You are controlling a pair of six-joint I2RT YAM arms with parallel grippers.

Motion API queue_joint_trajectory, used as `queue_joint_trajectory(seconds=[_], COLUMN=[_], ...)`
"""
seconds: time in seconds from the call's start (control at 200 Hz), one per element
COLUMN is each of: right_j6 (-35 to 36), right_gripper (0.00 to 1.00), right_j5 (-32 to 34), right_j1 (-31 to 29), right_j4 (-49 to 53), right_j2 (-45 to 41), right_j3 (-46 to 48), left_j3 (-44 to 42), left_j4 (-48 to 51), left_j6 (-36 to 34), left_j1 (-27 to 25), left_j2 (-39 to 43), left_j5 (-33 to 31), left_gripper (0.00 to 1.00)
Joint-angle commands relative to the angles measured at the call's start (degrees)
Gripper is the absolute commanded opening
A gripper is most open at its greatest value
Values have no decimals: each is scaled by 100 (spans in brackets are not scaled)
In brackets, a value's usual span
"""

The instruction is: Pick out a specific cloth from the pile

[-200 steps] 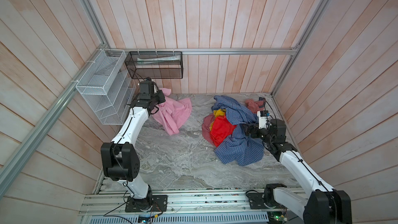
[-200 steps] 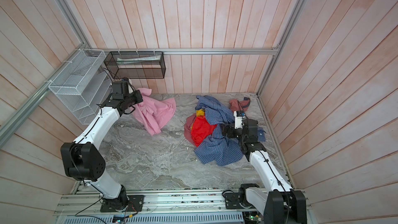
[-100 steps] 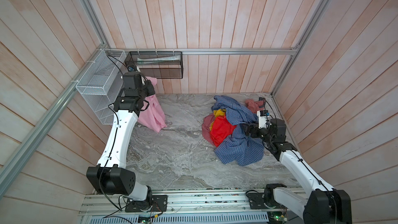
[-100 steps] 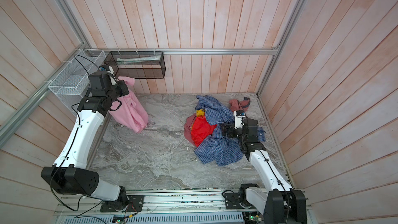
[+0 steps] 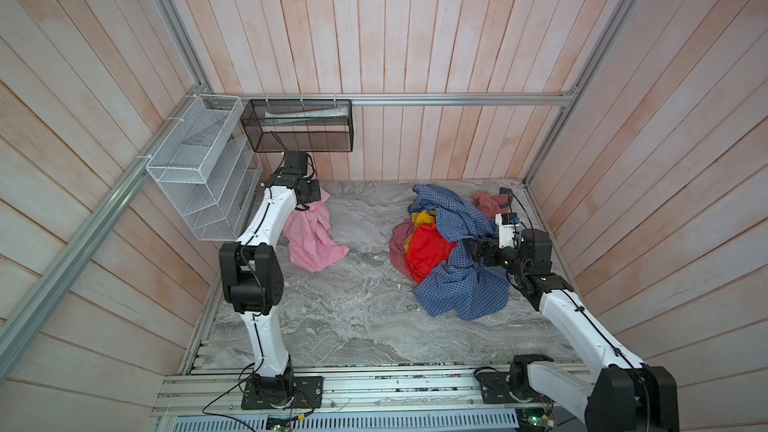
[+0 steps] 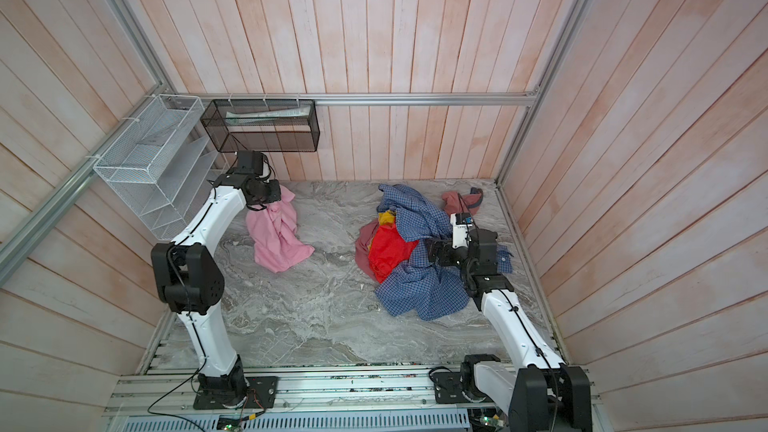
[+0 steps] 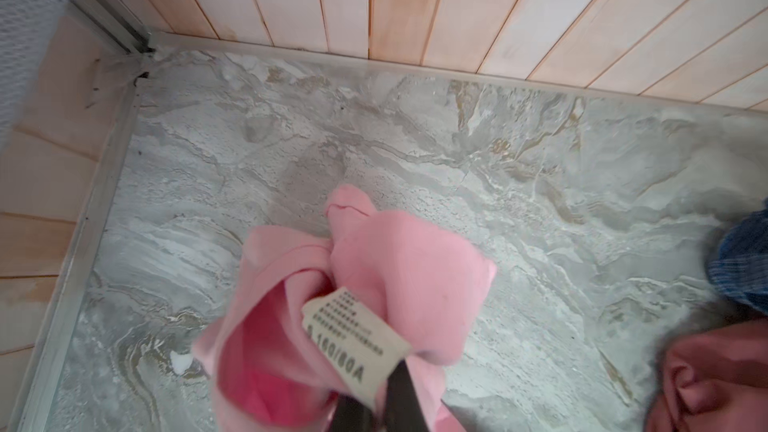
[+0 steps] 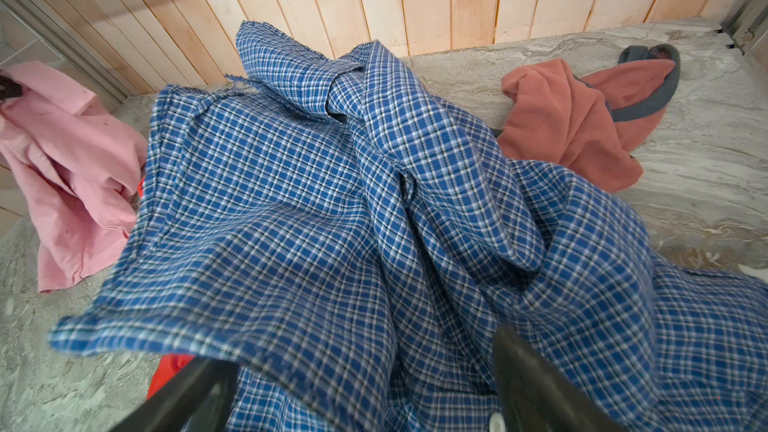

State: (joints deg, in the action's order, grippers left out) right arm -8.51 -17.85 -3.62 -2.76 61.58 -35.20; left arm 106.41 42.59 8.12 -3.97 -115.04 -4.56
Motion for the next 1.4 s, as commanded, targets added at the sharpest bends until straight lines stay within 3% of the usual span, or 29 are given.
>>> queue_joint_trajectory(seconds=[0.0, 0.165, 0.48, 0.805, 0.905, 0.96, 1.05, 1.185, 1.275, 1.39], right_j6=[30, -27, -62, -19, 12, 37, 110, 231, 295, 363], right_gripper=[94, 94, 94, 94, 94, 94, 95, 95, 96, 97], right_j5=[-7, 26, -37, -54, 4, 44, 147, 279, 354, 378], right_j1=[-28, -30, -51, -115, -113, -113, -115, -113, -115, -113], right_j4=[123, 125, 49, 61, 80, 111, 200, 345, 403, 467], right_j2=[-119, -189, -59, 153, 52, 4, -56, -117, -133, -86], right_j3=[-102, -51, -22, -159, -104, -88, -110, -201, -266, -353], left_j3=[295, 14, -2193, -2982, -2946, -2797, -2655, -2425, -2352, -2531], left_j4=[-82, -243, -1041, -974, -945, -782, -776, -573, -403, -352], left_j6=[-266, -74, 737, 1345, 1364, 1363, 1266, 1103, 866, 289], left_j1=[5, 45, -58, -96, -96, -103, -178, -236, -249, -298], left_j2=[-284, -370, 897, 653, 658, 666, 964, 1514, 1732, 1697], left_j5=[-482, -377, 272, 693, 658, 641, 556, 205, -78, -117], left_gripper=[0, 0, 0, 0, 17, 36, 57, 72, 96, 98])
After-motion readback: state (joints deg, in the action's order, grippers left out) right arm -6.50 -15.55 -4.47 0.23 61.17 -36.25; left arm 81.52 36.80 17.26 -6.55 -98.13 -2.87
